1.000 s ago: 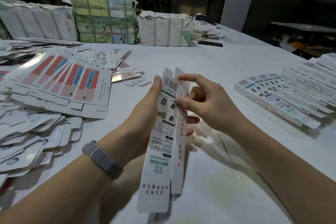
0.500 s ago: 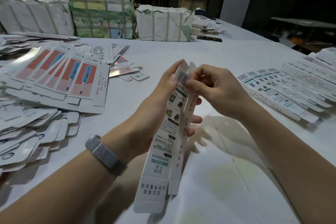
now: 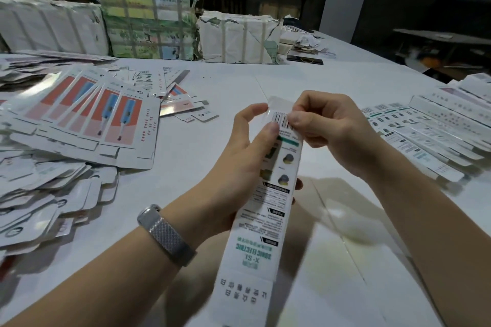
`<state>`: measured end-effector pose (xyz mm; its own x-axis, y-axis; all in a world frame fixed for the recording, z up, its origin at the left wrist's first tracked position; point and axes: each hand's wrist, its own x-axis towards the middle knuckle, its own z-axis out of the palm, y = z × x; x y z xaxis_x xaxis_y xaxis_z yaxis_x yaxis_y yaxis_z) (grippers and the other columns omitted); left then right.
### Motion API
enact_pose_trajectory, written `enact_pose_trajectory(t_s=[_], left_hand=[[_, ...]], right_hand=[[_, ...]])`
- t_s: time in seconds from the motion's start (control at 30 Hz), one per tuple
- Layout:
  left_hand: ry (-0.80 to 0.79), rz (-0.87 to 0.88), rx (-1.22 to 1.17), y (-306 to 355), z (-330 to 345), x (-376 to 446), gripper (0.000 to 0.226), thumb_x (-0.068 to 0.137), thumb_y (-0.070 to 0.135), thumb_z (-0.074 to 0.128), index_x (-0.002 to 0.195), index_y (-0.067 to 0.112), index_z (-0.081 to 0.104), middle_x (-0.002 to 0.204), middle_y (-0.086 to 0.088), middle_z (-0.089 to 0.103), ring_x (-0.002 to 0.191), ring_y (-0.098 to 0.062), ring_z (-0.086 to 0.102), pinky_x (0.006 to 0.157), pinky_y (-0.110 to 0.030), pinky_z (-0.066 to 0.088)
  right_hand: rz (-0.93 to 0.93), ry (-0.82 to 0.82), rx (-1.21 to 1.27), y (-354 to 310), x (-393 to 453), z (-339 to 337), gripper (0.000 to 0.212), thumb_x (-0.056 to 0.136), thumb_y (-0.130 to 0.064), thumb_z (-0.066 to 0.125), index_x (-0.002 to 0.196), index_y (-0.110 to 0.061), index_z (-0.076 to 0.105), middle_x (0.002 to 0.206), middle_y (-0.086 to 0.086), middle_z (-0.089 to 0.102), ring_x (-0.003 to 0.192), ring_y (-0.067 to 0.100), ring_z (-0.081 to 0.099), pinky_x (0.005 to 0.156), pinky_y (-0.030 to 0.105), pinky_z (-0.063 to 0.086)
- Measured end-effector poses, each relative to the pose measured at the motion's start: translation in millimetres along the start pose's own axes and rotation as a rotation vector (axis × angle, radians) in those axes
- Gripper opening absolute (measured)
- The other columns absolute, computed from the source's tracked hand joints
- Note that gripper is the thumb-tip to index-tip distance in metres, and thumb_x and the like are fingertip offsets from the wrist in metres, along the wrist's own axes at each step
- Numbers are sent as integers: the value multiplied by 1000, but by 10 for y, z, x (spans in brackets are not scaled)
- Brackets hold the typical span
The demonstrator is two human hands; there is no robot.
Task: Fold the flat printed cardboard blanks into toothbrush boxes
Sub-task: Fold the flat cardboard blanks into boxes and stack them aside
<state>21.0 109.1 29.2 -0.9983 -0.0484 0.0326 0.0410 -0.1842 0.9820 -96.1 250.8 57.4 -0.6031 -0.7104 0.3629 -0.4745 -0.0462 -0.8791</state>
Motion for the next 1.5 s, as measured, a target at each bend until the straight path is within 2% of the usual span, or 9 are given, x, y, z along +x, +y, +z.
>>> enact_pose_trajectory(t_s=[0.33,0.43,0.57,0.9,0.97,1.03,1.13,1.3,1.5], left_hand=[[77,132,-29,-124,-7,38,17,103,43,44,119,47,44,87,-10,72,71,-32,72,60,-46,61],[133,183,-86,-126,-32,48,15,105,38,42,119,41,43,85,-9,73,69,-29,70,56,-41,60],[164,212,-111,-130,-42,62,14,105,37,41,119,39,42,83,-8,72,68,-28,68,58,-43,61],[140,200,-96,-163,-37,74,14,105,39,38,119,39,41,84,-7,73,69,-29,72,57,-40,60],[140,184,-97,-165,-41,76,15,106,39,38,121,38,41,87,-7,74,71,-30,73,59,-42,61],[131,162,-119,-167,-40,75,17,106,39,38,122,37,41,89,-8,74,73,-32,73,59,-43,61],[115,135,-157,-168,-33,64,17,105,38,39,123,37,41,88,-8,74,73,-33,73,60,-43,61],[117,160,-136,-182,-17,68,17,105,37,40,120,44,41,88,-8,74,72,-34,73,61,-45,61],[98,169,-111,-185,-16,60,35,106,38,39,124,67,37,92,-16,72,75,-37,74,58,-43,59]], right_hand=[[-115,152,21,133,11,195,16,89,-15,60,77,-13,50,59,-9,51,53,9,45,50,19,38],[-104,193,90,190,17,315,10,89,-18,62,94,-19,53,68,1,53,54,7,50,51,19,40],[10,232,177,227,34,390,31,87,-30,63,116,-24,54,77,4,56,60,8,55,53,18,42],[63,197,116,205,11,391,31,91,-34,55,100,-7,67,84,5,61,67,20,53,50,21,40],[63,228,119,212,20,388,33,89,-32,56,99,-3,68,102,7,57,80,27,59,59,28,50],[60,239,130,228,19,393,31,88,-28,57,99,-3,70,117,9,54,100,31,61,84,51,56],[3,223,204,227,8,414,21,88,-20,61,109,-21,67,119,19,61,95,36,63,88,66,46],[-28,220,308,237,23,362,43,84,-11,66,118,-36,57,108,6,60,97,27,67,89,58,52],[35,240,296,149,14,342,5,84,-17,64,82,-20,68,77,-3,66,79,21,58,76,38,46]])
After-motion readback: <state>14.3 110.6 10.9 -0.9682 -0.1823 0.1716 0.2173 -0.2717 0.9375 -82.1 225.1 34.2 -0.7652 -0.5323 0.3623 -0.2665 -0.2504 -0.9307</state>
